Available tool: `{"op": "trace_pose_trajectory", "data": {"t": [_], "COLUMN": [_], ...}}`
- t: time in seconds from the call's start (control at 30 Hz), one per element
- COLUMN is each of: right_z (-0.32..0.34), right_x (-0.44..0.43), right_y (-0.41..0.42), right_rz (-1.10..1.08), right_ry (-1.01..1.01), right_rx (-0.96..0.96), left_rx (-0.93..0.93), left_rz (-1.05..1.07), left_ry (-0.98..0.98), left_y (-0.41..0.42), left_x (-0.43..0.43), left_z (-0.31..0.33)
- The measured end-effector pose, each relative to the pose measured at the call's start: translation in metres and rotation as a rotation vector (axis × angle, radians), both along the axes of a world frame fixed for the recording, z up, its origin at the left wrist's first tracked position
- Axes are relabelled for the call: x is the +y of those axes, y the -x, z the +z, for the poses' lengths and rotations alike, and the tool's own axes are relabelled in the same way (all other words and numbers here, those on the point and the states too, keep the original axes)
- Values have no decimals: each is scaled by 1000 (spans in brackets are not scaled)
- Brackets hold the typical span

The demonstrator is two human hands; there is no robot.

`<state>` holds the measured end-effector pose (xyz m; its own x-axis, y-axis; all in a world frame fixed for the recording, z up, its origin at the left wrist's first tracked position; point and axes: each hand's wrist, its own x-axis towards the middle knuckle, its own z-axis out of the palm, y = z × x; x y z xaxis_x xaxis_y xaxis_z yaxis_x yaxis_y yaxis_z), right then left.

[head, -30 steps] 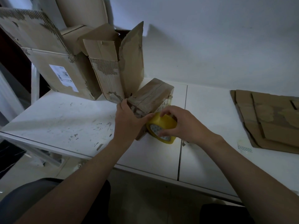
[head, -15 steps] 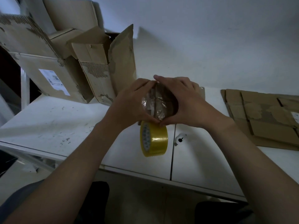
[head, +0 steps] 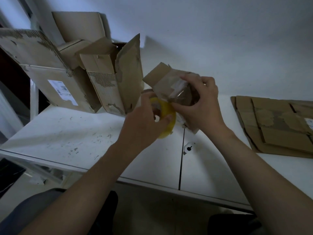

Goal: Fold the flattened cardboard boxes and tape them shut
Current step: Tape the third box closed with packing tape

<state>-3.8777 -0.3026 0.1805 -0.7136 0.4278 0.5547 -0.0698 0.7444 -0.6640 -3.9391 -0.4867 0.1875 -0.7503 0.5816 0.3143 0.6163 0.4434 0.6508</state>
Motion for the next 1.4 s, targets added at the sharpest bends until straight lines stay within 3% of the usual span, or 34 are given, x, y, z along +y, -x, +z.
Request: {"op": "trace_pose_trajectory", "data": {"t": [0.13, 0.2, 0.33, 0.5, 0.7, 0.9, 1.03, 1.27, 1.4], "right_z": [-17, -29, -46, -52, -62, -65, -66, -63, -63], "right_x": [-6, -9, -11, -13, -37, -26, -23, -29, -25], "right_y": [5, 6, 8, 14, 31, 34, 37, 38, 36], "right_rz": [68, 118, 188, 151, 17, 33, 20, -29, -25], "right_ry": [264, 280, 207, 92, 178, -3, -38, 5, 6], "right_rx": [-35, -57, -89, -106, -30, -31, -75, -85, -69], "left_rx": [362, 415, 306, 236, 178, 119, -71, -123, -299], "left_rz": [21, 16, 17, 31, 33, 5, 76, 64, -61], "left_ry": [-2, 75, 200, 212, 180, 281, 381, 317, 289], "left_y": [-5, -5, -4, 2, 5, 21, 43, 38, 33], "left_x": [-9, -15, -20, -12, -6, -5, 1, 7, 4], "left_z": [7, 8, 4, 1, -2, -3, -12, -20, -14]}}
